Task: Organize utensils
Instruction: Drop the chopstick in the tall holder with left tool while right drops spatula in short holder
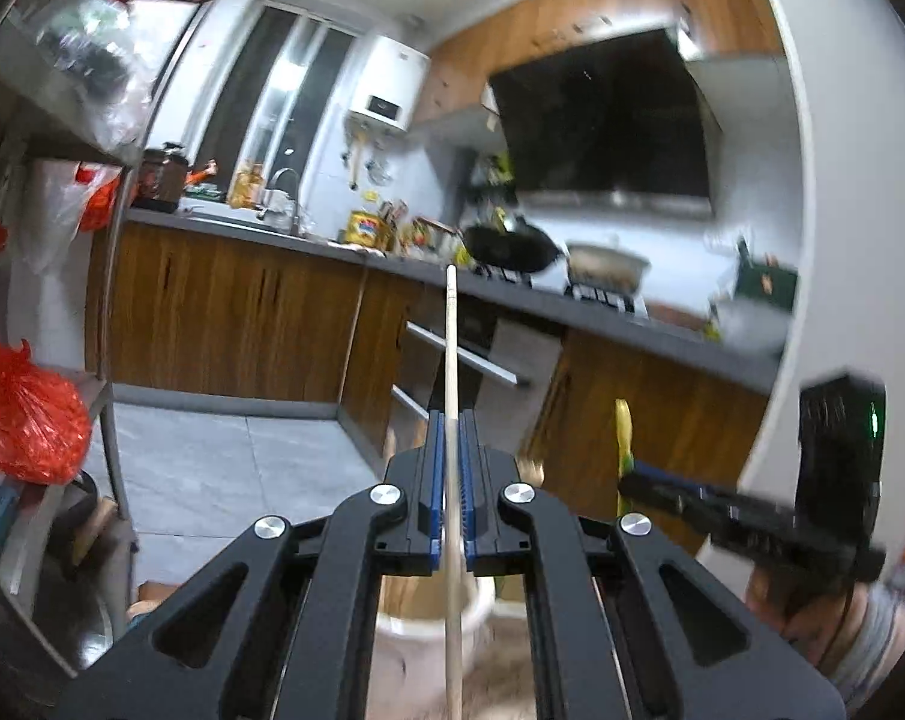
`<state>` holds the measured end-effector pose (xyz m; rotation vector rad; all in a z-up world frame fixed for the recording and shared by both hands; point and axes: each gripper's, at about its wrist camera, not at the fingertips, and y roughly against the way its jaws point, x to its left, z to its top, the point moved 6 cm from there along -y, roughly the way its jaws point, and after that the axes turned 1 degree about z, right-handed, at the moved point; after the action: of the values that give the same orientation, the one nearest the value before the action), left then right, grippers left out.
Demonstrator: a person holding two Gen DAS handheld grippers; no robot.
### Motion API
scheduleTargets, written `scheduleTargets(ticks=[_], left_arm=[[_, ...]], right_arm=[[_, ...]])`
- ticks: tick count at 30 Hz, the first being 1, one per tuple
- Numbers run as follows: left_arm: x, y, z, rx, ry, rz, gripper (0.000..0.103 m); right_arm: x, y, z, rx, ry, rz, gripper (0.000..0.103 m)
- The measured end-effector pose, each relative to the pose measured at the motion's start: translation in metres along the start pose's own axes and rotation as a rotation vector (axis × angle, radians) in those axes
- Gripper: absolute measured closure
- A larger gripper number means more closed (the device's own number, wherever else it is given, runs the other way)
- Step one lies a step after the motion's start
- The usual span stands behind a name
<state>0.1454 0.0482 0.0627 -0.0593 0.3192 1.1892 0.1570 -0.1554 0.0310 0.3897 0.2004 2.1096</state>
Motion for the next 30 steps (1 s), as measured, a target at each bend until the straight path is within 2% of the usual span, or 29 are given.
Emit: scheduleTargets(ticks=[3, 10, 17, 22, 30], left_arm=[[0.013, -0.016, 0.007, -0.013, 0.102, -0.005, 0.099], [0.029, -0.044, -0.002, -0.035, 0.173, 0.043, 0.099], [0.035, -0.057, -0.022, -0.051, 0.133, 0.134, 0.099], [0.038, -0.054, -0.034, -0.029, 0.097, 0.138, 0.099], [0.033, -0.029, -0.049, 0.028, 0.025, 0.150, 0.099]], right_arm=[[-0.005, -0.012, 0.006, -0.017, -0.024, -0.005, 0.093], [-0.016, -0.034, 0.010, -0.025, -0.087, -0.014, 0.093], [-0.017, -0.045, 0.000, -0.032, -0.099, -0.019, 0.093], [-0.018, -0.054, -0.015, -0.003, -0.087, -0.025, 0.093], [-0.020, -0.052, -0.035, 0.025, -0.076, -0.034, 0.093]])
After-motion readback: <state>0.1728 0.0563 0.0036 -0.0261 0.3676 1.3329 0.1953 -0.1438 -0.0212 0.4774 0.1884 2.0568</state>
